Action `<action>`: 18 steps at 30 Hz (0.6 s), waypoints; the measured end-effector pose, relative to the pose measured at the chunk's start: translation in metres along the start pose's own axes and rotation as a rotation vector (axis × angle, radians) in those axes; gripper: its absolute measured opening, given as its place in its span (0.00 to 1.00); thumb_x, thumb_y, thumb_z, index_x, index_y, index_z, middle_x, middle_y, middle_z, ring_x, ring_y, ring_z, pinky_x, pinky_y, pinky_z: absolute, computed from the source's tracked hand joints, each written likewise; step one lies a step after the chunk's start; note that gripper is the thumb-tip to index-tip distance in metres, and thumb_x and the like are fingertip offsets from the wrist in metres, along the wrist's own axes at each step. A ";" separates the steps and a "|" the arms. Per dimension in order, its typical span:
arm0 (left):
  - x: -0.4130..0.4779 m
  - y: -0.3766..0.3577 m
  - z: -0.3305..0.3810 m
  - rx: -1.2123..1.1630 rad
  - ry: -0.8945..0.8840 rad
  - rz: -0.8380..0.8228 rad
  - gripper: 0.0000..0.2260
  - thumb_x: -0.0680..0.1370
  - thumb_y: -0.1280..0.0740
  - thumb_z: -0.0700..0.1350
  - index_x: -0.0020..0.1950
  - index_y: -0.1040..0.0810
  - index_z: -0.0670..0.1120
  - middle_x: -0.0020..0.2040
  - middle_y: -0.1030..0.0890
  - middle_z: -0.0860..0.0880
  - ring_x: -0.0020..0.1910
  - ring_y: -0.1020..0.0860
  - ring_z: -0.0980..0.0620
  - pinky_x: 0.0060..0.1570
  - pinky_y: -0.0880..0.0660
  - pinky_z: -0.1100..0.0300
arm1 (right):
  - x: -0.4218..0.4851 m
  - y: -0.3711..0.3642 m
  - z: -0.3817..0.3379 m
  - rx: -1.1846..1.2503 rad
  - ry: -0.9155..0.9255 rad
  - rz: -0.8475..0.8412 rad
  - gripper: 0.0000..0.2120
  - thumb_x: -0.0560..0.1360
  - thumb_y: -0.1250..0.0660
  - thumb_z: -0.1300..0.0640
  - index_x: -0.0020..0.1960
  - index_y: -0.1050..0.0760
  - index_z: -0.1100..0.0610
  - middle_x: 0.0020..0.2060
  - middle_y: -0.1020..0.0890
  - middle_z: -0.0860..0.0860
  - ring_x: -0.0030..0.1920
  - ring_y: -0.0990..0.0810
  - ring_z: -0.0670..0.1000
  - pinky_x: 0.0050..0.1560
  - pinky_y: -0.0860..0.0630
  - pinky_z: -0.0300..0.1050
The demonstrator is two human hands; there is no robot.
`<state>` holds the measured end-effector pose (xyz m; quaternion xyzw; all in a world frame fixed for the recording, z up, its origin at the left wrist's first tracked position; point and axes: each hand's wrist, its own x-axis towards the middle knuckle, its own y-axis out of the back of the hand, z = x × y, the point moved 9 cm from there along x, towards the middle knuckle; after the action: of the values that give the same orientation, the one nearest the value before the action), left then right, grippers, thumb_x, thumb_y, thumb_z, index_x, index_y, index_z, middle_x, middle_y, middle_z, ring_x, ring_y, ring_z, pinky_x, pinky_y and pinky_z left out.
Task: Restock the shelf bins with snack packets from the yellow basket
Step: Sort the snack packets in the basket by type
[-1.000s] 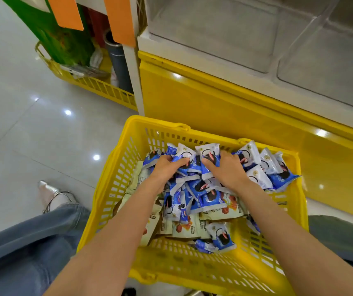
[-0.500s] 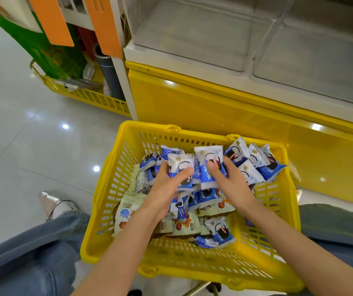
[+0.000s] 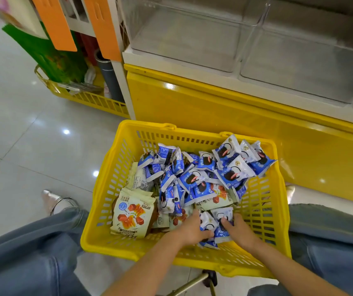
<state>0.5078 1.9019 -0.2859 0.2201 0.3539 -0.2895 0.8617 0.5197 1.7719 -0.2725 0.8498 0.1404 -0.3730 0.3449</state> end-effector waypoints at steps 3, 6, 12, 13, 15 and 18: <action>0.003 0.010 0.007 0.173 -0.015 0.065 0.34 0.76 0.33 0.50 0.74 0.48 0.43 0.73 0.39 0.43 0.70 0.37 0.45 0.68 0.36 0.51 | -0.003 0.018 -0.007 -0.260 0.033 0.052 0.18 0.80 0.41 0.56 0.66 0.38 0.62 0.61 0.26 0.59 0.59 0.25 0.55 0.53 0.28 0.43; -0.006 0.056 0.027 0.158 -0.159 0.336 0.27 0.77 0.35 0.49 0.73 0.42 0.49 0.68 0.34 0.48 0.65 0.30 0.48 0.64 0.32 0.55 | -0.016 0.046 -0.057 -0.433 0.305 0.253 0.18 0.79 0.41 0.53 0.68 0.36 0.54 0.59 0.24 0.51 0.56 0.23 0.49 0.52 0.26 0.41; 0.009 0.127 0.049 0.023 -0.244 0.551 0.20 0.79 0.37 0.47 0.70 0.36 0.45 0.67 0.31 0.47 0.64 0.32 0.52 0.62 0.35 0.60 | -0.007 0.114 -0.127 -0.439 0.500 0.611 0.27 0.75 0.33 0.56 0.70 0.39 0.62 0.66 0.32 0.56 0.69 0.36 0.55 0.69 0.41 0.43; 0.019 0.122 0.048 0.031 -0.203 0.481 0.22 0.79 0.38 0.48 0.71 0.38 0.44 0.70 0.34 0.46 0.68 0.34 0.49 0.65 0.36 0.57 | 0.003 0.118 -0.126 -0.473 0.448 0.583 0.32 0.75 0.32 0.54 0.72 0.42 0.62 0.69 0.35 0.57 0.71 0.40 0.55 0.71 0.43 0.44; 0.034 0.114 0.045 0.082 -0.146 0.392 0.25 0.79 0.37 0.48 0.73 0.41 0.42 0.72 0.37 0.44 0.70 0.37 0.46 0.68 0.38 0.54 | 0.016 0.122 -0.122 -0.567 0.379 0.561 0.40 0.73 0.32 0.48 0.75 0.49 0.62 0.73 0.41 0.57 0.74 0.46 0.55 0.73 0.48 0.45; 0.041 0.115 0.043 0.217 -0.120 0.436 0.28 0.77 0.34 0.49 0.72 0.40 0.42 0.70 0.35 0.43 0.69 0.36 0.46 0.68 0.37 0.54 | 0.027 0.127 -0.119 -0.677 0.325 0.564 0.46 0.71 0.32 0.41 0.75 0.53 0.62 0.74 0.43 0.57 0.74 0.46 0.56 0.73 0.49 0.46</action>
<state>0.6281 1.9471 -0.2681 0.3648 0.2131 -0.1454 0.8946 0.6655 1.7619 -0.1737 0.7420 0.0700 -0.0600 0.6641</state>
